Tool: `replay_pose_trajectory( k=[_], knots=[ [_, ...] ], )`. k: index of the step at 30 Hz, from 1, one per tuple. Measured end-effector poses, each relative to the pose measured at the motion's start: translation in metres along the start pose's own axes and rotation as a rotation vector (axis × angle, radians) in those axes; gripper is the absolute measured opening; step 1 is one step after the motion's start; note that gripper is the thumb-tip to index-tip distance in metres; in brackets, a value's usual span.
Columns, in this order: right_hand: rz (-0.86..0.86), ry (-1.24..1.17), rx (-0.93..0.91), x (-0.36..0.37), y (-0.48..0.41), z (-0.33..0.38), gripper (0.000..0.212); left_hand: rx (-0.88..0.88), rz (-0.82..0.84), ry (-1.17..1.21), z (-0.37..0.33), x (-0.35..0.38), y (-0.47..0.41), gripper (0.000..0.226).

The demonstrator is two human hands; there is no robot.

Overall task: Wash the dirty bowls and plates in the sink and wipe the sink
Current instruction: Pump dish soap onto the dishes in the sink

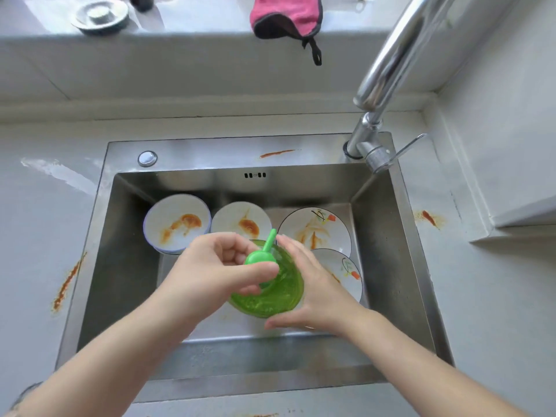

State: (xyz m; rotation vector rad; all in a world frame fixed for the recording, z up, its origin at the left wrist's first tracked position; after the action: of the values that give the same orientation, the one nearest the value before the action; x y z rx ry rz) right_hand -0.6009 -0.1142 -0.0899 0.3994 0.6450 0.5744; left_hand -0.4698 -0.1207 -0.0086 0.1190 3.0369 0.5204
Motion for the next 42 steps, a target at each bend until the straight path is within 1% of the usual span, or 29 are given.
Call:
replay_pose_trajectory(
  k=[3,7,10,12,14,18,19,21,22,23,24,26,27,29,31,33,34,37,38,39,41,42],
  knots=[
    [-0.087,-0.059,-0.021,-0.025,0.009,0.009,0.11,0.002,0.043,0.07,-0.029,0.019,-0.01,0.015],
    [-0.188,-0.065,-0.037,-0.055,0.02,0.012,0.114,0.048,0.116,0.052,-0.052,0.043,-0.019,0.031],
    [-0.27,-0.038,-0.051,-0.07,0.025,0.012,0.111,0.128,0.153,-0.02,-0.062,0.052,-0.022,0.021],
    [-0.285,-0.061,-0.046,-0.074,0.027,0.011,0.11,0.171,0.159,-0.027,-0.065,0.052,-0.025,0.028],
    [-0.28,-0.091,-0.057,-0.078,0.03,0.013,0.105,0.183,0.173,-0.021,-0.066,0.053,-0.028,0.036],
    [-0.263,-0.174,-0.072,-0.086,0.035,0.011,0.089,0.205,0.319,0.013,-0.066,0.057,-0.033,0.041],
    [-0.252,-0.208,-0.073,-0.088,0.036,0.01,0.087,0.258,0.368,-0.017,-0.067,0.054,-0.035,0.046],
    [-0.215,-0.295,-0.08,-0.09,0.037,0.009,0.087,0.396,0.471,-0.276,-0.059,0.045,-0.04,0.073],
    [-0.196,-0.324,-0.077,-0.09,0.036,0.008,0.086,0.422,0.519,-0.362,-0.048,0.042,-0.041,0.087],
    [-0.176,-0.34,-0.06,-0.088,0.035,0.006,0.085,0.384,0.561,-0.373,-0.033,0.041,-0.041,0.1],
    [-0.154,-0.353,-0.029,-0.084,0.034,0.002,0.086,0.303,0.581,-0.311,-0.016,0.041,-0.04,0.11],
    [-0.103,-0.363,0.042,-0.071,0.031,-0.012,0.089,0.182,0.578,-0.193,0.015,0.044,-0.037,0.12],
    [-0.084,-0.363,0.068,-0.065,0.029,-0.019,0.089,0.159,0.555,-0.167,0.028,0.044,-0.037,0.117],
    [-0.064,-0.408,0.122,-0.059,0.025,-0.032,0.086,0.133,0.487,-0.118,0.045,0.047,-0.038,0.105],
    [-0.058,-0.527,0.172,-0.06,0.021,-0.042,0.078,0.107,0.416,-0.076,0.056,0.053,-0.042,0.091],
    [-0.048,-0.604,0.201,-0.063,0.021,-0.047,0.074,0.089,0.353,-0.09,0.066,0.06,-0.048,0.078],
    [-0.039,-0.605,0.218,-0.064,0.022,-0.049,0.075,0.081,0.339,-0.1,0.07,0.063,-0.051,0.073],
    [-0.015,-0.543,0.273,-0.07,0.026,-0.054,0.086,0.061,0.349,-0.123,0.081,0.071,-0.061,0.07],
    [-0.059,-0.498,0.265,-0.077,0.025,-0.053,0.084,0.046,0.351,-0.129,0.084,0.072,-0.065,0.07],
    [-0.146,-0.438,0.231,-0.089,0.023,-0.05,0.077,0.031,0.353,-0.134,0.088,0.072,-0.068,0.07],
    [-0.347,-0.267,0.095,-0.118,0.016,-0.03,0.061,0.004,0.356,-0.141,0.094,0.072,-0.073,0.072],
    [-0.411,-0.172,0.022,-0.129,0.009,-0.018,0.054,-0.005,0.359,-0.142,0.096,0.073,-0.075,0.075]
  ],
)
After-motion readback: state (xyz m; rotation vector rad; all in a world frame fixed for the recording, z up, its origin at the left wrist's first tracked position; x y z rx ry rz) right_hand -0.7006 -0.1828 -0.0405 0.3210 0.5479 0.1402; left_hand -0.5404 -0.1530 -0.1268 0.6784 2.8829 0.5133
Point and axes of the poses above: each hand's wrist, its own y-axis away from the middle knuckle, its own x-axis out of the palm, z = x × y, the point moved 7 cm from there along -y, towards the middle knuckle, and after that the axes turned 13 degrees about x, right-handed, at the moved point
